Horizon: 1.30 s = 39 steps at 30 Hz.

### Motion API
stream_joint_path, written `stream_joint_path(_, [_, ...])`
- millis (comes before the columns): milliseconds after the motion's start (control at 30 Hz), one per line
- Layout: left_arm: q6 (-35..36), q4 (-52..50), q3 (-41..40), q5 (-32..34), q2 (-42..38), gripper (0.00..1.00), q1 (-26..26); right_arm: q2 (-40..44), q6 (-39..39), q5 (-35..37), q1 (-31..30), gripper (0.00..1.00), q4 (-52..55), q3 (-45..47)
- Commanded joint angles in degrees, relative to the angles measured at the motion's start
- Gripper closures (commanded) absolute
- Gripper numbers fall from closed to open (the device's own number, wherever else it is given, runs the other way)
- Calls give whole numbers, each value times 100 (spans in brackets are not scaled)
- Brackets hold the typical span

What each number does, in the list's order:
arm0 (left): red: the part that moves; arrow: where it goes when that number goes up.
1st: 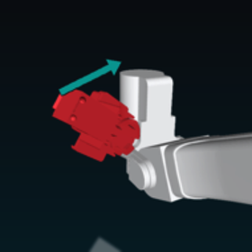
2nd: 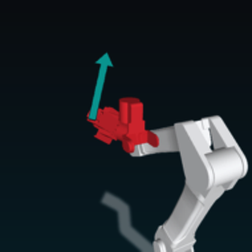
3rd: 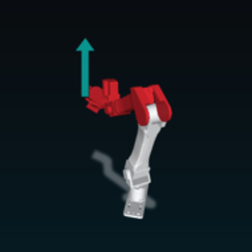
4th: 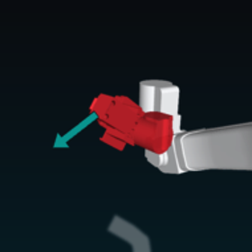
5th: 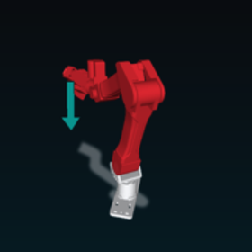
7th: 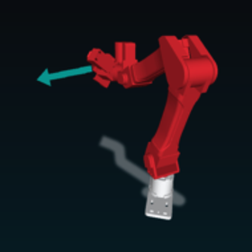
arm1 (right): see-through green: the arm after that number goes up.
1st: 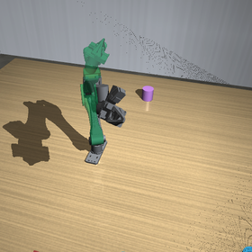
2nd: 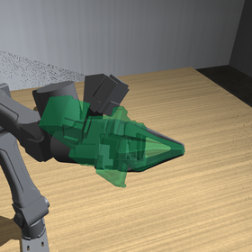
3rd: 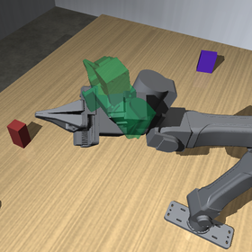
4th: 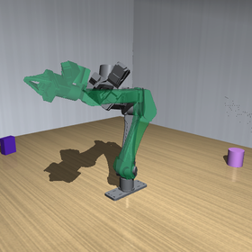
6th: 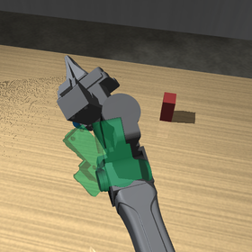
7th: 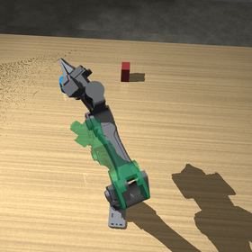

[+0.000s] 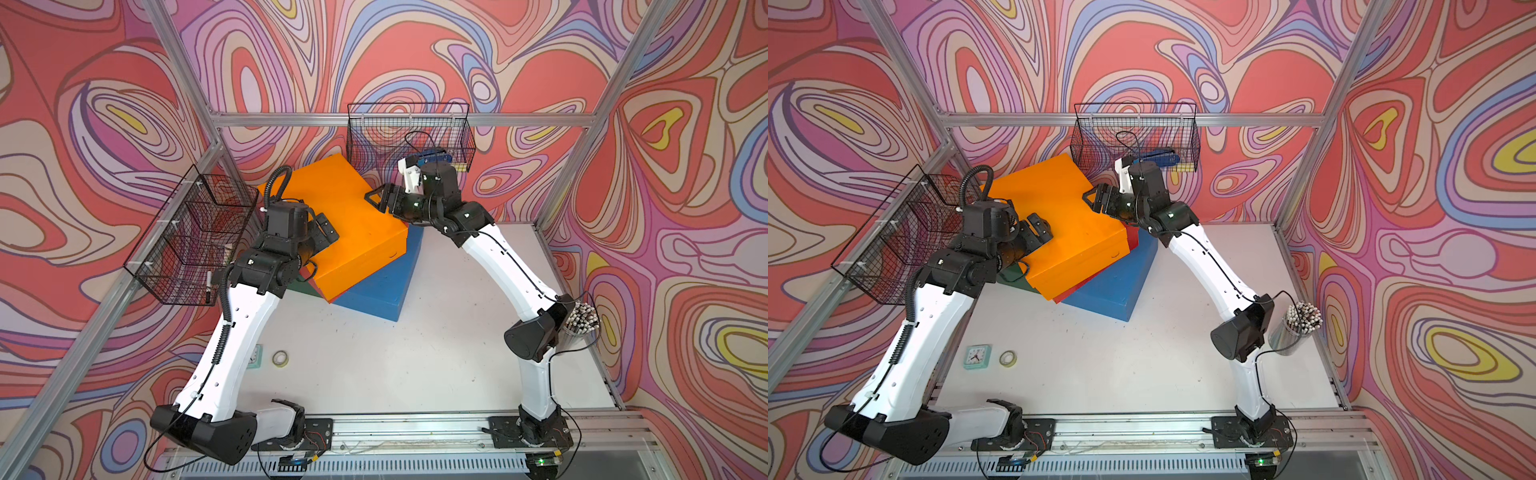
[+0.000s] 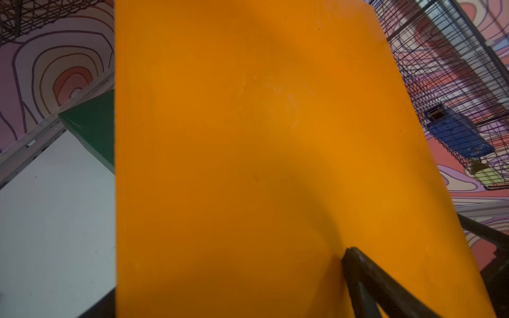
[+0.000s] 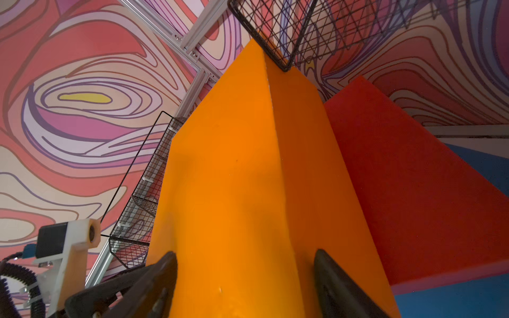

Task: Stack the shoeboxes
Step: Place the shoebox at the shoebox.

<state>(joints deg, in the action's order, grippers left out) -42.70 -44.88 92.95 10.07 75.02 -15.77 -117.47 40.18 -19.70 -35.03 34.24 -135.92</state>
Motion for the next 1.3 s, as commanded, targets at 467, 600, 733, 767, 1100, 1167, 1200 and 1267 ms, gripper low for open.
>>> stream_joint_path(467, [322, 598, 716, -1129, 709, 0, 357, 805, -213, -299, 359, 11, -358, 1035])
stream_joint_path(600, [287, 587, 742, -1328, 720, 0, 363, 980, -219, -306, 394, 11, -510, 1453])
stream_joint_path(733, [296, 576, 753, -1436, 639, 0, 365, 1041, -266, -272, 425, 11, -506, 1599])
stream_joint_path(767, [309, 577, 760, -1435, 607, 0, 364, 1058, -284, -268, 435, 11, -498, 1612])
stream_joint_path(1100, [529, 377, 744, -859, 408, 0, 423, 1076, -727, 37, 540, 11, -16, 1117])
stream_joint_path(1167, [543, 358, 744, -763, 425, 0, 473, 1063, -793, 58, 541, 10, 79, 1022])
stream_joint_path(1200, [547, 351, 749, -744, 434, 0, 502, 1068, -826, 79, 536, 10, 107, 1006])
stream_joint_path(1267, [560, 331, 772, -701, 456, 0, 563, 1107, -878, 107, 541, 10, 127, 1006])
